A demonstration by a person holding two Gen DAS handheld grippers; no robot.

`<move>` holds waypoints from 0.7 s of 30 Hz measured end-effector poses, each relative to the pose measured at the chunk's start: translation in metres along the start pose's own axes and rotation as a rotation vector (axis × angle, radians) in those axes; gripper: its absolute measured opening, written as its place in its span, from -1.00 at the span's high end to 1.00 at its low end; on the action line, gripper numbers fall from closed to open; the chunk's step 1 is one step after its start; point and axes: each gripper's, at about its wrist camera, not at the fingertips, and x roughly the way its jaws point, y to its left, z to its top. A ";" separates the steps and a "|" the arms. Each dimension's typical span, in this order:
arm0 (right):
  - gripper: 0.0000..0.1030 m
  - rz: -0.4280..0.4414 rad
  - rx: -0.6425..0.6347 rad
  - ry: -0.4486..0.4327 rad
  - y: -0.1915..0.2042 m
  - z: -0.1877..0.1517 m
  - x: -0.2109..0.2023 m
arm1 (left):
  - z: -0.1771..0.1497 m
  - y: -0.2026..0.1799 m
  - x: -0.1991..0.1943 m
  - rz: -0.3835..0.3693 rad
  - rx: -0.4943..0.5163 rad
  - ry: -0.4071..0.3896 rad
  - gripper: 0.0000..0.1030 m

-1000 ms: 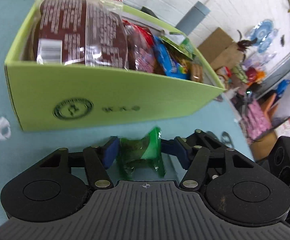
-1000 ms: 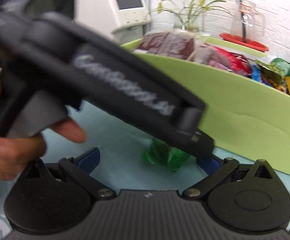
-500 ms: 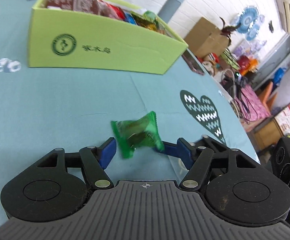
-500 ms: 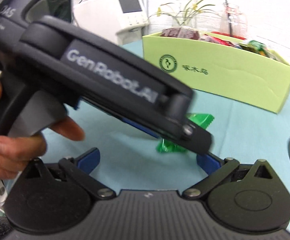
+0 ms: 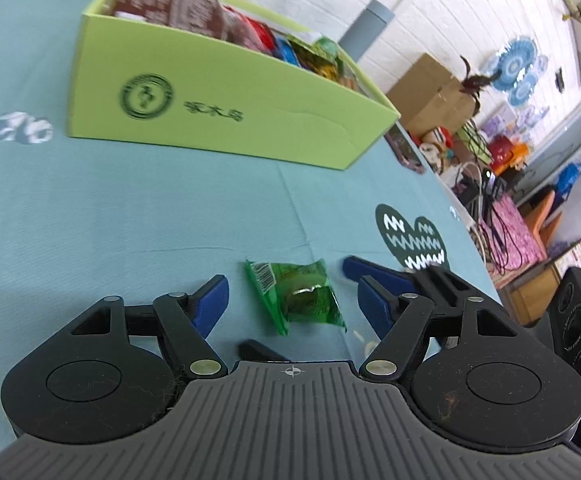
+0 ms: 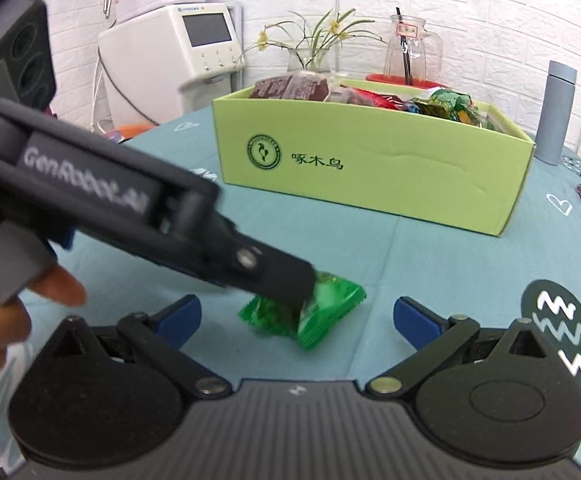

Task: Organize snacks
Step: 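Grasp the green-wrapped candy on the table with the left gripper, then place the green candy into the green box and open the left gripper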

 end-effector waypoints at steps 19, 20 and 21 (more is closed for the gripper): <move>-0.05 -0.015 -0.070 -0.169 -0.040 0.103 0.003 | 0.116 -0.048 -0.023 0.026 0.157 -0.215 0.47; -0.06 -0.019 -0.078 -0.179 -0.045 0.116 0.009 | 0.127 -0.048 -0.020 0.034 0.162 -0.229 0.47; -0.06 -0.023 -0.085 -0.187 -0.049 0.127 0.015 | 0.138 -0.047 -0.016 0.044 0.166 -0.239 0.47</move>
